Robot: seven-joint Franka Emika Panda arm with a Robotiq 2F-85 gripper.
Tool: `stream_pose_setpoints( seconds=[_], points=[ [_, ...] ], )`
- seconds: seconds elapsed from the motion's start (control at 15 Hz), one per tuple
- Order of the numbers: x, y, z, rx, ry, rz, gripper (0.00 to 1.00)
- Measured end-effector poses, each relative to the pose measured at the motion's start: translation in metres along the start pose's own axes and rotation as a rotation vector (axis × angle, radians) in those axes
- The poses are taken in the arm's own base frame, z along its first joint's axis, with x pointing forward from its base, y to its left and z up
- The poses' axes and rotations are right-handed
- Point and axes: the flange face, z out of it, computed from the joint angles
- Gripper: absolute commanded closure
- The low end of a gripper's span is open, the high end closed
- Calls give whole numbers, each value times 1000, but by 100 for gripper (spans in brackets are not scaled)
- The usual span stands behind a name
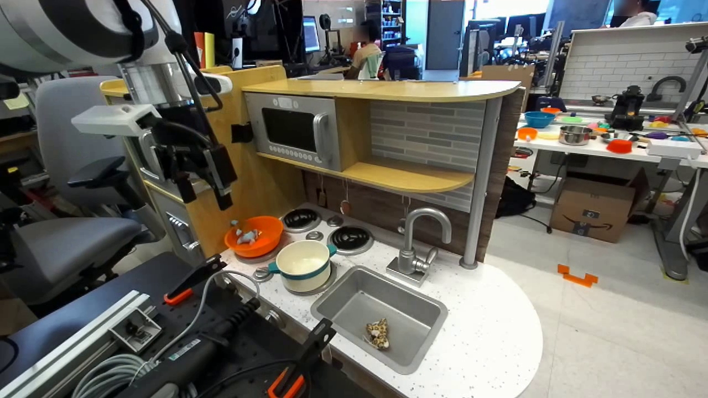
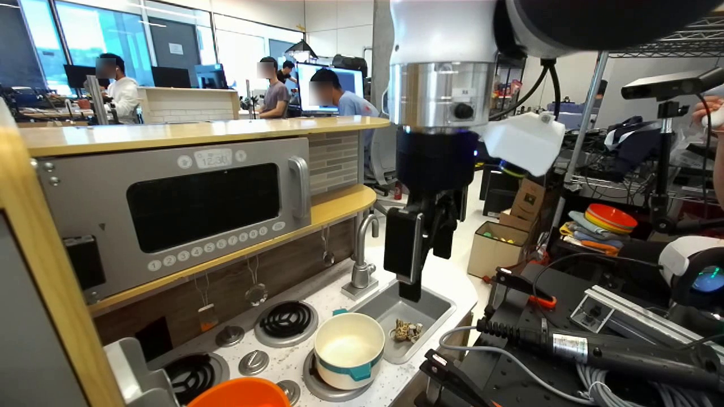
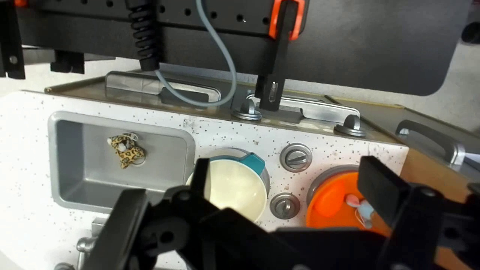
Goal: Turn the pot on the stove
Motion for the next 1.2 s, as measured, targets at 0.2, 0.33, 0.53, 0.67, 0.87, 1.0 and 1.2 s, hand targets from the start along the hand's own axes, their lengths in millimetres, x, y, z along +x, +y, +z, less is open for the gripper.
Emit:
stream_pose_setpoints(
  seconds=[0.2, 0.33, 0.53, 0.67, 0.87, 1.0, 1.2],
  points=[
    [10, -1, -20, 15, -14, 101, 0],
    [15, -1, -29, 17, -13, 146, 0],
    [19, -3, -40, 15, -1, 193, 0],
    [20, -4, -48, 10, 6, 215, 0],
    [19, -5, -55, 6, 20, 236, 0],
    [19, -6, -57, -1, 21, 233, 0],
    [15, -8, -54, -19, -3, 218, 0]
  ],
)
